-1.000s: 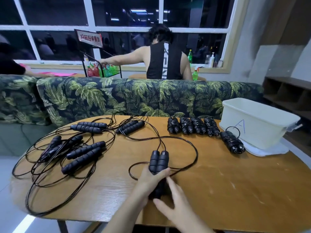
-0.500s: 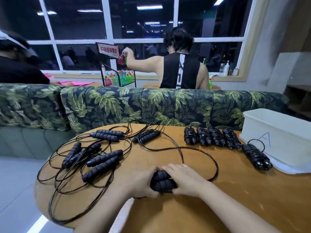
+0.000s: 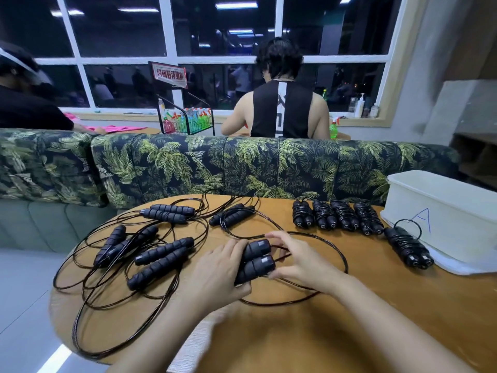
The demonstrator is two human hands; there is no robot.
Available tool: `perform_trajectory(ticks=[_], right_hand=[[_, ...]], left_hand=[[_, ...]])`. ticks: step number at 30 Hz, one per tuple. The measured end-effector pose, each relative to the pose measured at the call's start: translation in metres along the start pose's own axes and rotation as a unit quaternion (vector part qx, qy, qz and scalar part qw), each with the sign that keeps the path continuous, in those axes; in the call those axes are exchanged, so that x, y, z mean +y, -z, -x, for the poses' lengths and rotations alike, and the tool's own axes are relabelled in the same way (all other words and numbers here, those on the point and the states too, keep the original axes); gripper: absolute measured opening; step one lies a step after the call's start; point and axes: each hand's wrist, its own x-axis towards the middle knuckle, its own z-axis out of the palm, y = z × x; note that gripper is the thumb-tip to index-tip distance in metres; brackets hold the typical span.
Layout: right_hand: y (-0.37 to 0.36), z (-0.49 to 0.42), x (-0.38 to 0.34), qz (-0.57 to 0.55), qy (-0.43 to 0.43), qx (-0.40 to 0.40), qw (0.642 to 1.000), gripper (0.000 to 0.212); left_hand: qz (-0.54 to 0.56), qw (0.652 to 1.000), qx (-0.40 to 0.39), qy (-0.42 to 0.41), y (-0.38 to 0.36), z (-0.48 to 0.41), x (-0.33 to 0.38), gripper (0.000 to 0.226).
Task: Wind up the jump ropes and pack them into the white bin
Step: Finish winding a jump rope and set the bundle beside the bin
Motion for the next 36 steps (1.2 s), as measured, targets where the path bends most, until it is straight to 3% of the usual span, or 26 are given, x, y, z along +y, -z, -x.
perform_trajectory(ticks=[3, 8, 12, 18, 21, 25, 29, 32, 33, 36], right_hand=[[-0.002, 0.003, -0.003, -0.029, -0.002, 0.016, 0.999, 0.072], [-0.015, 0.006, -0.008, -0.078, 0.014, 0.085, 0.993, 0.063], [-0.012, 0.010, -0.012, -0.097, 0.032, 0.070, 0.992, 0.062], [-0.004, 0.025, -0.009, -0.018, -0.009, -0.045, 0.999, 0.102], [-0.006, 0.024, -0.007, -0.006, 0.021, -0.062, 0.998, 0.081], [-0.008, 0.026, -0.006, -0.061, 0.038, -0.008, 0.997, 0.069], [-0.008, 0.033, -0.001, -0.085, 0.034, 0.012, 0.996, 0.067], [0.005, 0.037, 0.002, -0.066, -0.013, -0.038, 0.997, 0.073], [0.012, 0.037, 0.006, -0.013, -0.028, -0.060, 0.998, 0.066], [0.031, 0.038, 0.020, 0.116, -0.011, -0.069, 0.991, 0.013]], left_hand=[[-0.064, 0.998, 0.016, -0.016, -0.001, -0.002, -0.001, 0.078], [-0.089, 0.991, 0.054, 0.079, 0.001, -0.002, 0.020, 0.094], [-0.039, 0.994, 0.067, 0.080, 0.010, 0.009, 0.025, 0.078], [-0.044, 0.998, 0.020, -0.040, 0.010, 0.012, 0.027, 0.064], [-0.056, 0.996, 0.045, -0.053, 0.010, 0.006, 0.031, 0.066], [-0.124, 0.989, 0.085, -0.002, 0.013, -0.003, 0.040, 0.064], [-0.113, 0.992, 0.044, -0.023, 0.016, -0.006, 0.039, 0.075], [-0.083, 0.996, 0.007, -0.042, 0.017, -0.005, 0.032, 0.082], [-0.075, 0.996, -0.003, -0.040, 0.019, -0.005, 0.030, 0.082], [-0.030, 0.999, -0.016, -0.026, 0.022, -0.003, 0.025, 0.077]])
